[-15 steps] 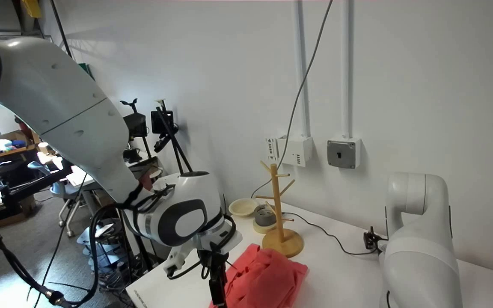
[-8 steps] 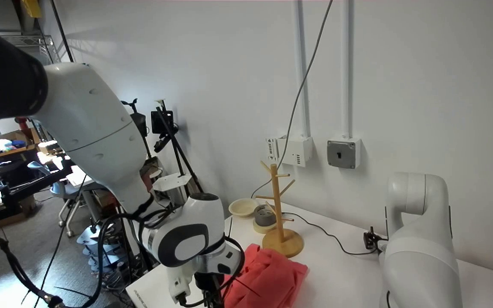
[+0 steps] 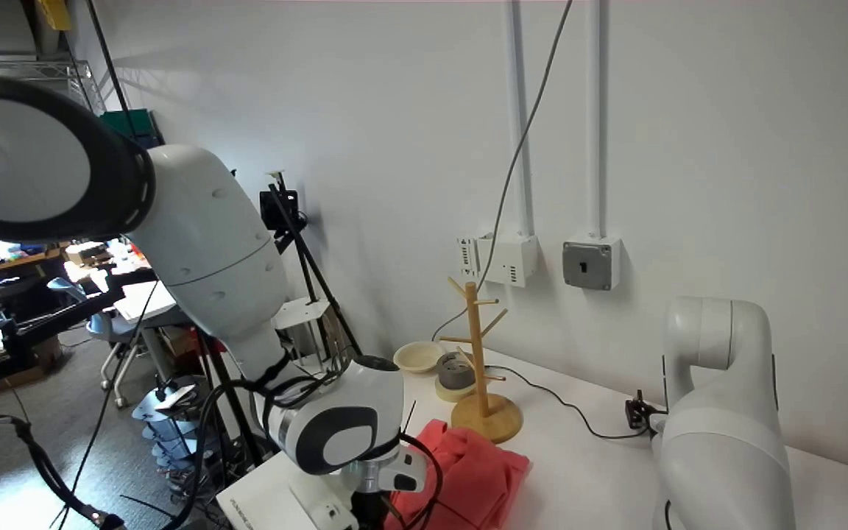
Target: Fold the sweatshirt in half
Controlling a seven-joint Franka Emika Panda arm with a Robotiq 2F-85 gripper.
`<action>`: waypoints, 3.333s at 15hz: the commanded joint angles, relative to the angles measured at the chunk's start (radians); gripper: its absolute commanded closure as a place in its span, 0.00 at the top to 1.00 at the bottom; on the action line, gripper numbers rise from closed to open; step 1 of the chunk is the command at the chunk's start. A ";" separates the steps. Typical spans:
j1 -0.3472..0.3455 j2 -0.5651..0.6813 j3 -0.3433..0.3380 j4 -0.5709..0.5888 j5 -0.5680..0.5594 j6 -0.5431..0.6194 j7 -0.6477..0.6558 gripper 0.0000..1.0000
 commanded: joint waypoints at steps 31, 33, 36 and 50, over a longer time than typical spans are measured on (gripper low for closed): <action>0.218 -0.191 -0.028 0.237 -0.431 -0.214 0.380 0.01; 0.257 -0.168 -0.059 0.266 -0.554 -0.173 0.517 0.01; 0.305 -0.130 -0.094 0.308 -0.730 -0.117 0.751 0.01; 0.207 0.068 -0.033 0.399 -0.730 0.092 1.069 0.36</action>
